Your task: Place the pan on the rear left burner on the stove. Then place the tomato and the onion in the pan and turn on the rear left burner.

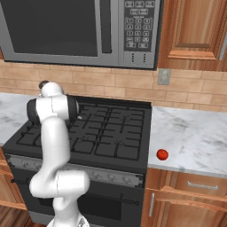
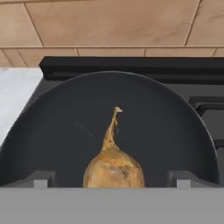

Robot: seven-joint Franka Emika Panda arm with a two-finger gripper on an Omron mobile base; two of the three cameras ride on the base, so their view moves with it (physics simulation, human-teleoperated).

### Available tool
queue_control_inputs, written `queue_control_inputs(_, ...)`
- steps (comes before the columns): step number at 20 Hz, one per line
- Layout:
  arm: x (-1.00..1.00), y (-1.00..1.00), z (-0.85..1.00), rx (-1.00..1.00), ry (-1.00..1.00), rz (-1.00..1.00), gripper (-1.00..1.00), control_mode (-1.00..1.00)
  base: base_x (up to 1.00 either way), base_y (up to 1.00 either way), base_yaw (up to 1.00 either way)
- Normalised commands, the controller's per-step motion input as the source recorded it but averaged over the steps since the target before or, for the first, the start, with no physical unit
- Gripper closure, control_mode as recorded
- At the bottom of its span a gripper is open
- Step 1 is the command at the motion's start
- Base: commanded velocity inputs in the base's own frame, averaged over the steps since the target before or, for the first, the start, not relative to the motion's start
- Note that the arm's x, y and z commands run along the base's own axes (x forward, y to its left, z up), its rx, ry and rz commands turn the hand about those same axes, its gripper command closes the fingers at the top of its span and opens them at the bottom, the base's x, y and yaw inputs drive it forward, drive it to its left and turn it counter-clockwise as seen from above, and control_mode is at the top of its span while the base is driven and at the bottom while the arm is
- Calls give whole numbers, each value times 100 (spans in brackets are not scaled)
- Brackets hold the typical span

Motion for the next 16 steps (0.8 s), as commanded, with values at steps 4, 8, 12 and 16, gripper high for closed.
queue_control_inputs(4,-38,-24,12,0,-7,-4,-100,-100,0,0,0)
queue_control_inputs(8,-52,-47,0,-1,-5,-5,-100,-100,0,0,0)
queue_control_inputs(12,-40,-58,13,0,-5,-5,-100,-100,0,0,0)
queue_control_inputs(16,-26,-47,39,0,-7,-4,-100,-100,0,0,0)
